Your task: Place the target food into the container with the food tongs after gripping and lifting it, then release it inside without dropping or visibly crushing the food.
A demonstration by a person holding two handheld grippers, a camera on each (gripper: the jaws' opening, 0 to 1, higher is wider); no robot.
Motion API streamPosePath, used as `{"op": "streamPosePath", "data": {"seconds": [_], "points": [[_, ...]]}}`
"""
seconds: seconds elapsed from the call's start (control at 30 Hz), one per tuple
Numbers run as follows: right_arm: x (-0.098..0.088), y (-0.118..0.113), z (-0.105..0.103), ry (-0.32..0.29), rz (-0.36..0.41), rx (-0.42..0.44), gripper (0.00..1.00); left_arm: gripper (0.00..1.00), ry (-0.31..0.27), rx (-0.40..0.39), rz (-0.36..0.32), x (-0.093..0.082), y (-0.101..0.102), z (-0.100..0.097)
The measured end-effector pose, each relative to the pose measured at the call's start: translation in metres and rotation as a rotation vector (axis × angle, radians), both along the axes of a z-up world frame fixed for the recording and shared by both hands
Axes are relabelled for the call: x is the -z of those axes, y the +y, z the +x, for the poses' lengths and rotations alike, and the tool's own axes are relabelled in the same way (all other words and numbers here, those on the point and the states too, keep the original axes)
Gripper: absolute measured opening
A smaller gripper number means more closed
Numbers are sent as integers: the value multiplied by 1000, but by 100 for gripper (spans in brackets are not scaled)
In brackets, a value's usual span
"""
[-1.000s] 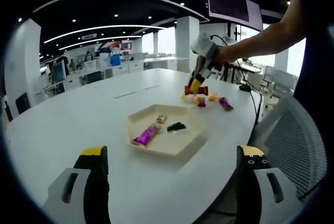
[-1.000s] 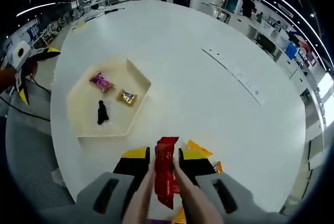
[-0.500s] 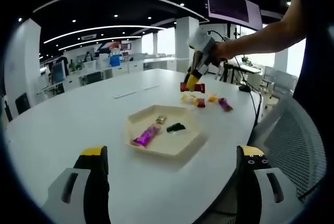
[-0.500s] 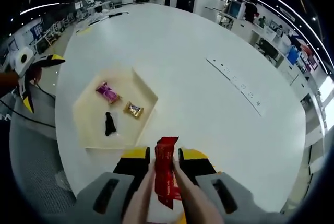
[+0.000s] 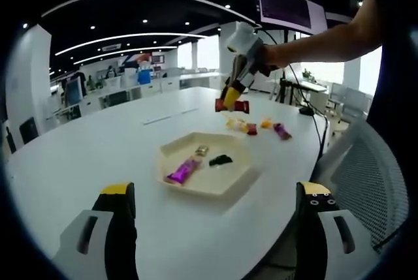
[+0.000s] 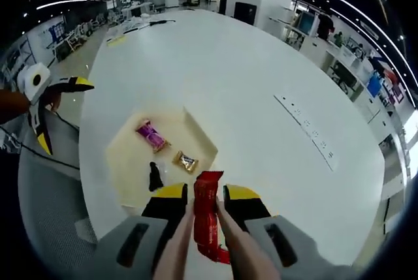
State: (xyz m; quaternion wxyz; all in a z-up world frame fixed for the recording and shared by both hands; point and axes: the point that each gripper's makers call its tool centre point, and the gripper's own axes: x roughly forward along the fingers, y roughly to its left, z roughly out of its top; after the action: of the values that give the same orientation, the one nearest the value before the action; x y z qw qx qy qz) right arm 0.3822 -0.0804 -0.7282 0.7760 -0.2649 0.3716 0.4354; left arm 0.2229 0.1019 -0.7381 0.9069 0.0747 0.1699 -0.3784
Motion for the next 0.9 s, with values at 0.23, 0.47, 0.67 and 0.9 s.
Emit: {"op": "streamPosePath", "data": {"seconds": [0.23,0.47,0.67,0.9], "points": [[-7,19,-2,-2,4,-38,21,100,0,12,11,2,-2,-1],[-13,44,-8,-4,14,-71,21,99,0,10,11,1,-2,-1],[-23,72,-16,1,41,-112,21,99,-2,6,12,1,-1,-1],[-31,100,-28,3,60,-169,21,99,-2,4,9,0,-1,0]]}}
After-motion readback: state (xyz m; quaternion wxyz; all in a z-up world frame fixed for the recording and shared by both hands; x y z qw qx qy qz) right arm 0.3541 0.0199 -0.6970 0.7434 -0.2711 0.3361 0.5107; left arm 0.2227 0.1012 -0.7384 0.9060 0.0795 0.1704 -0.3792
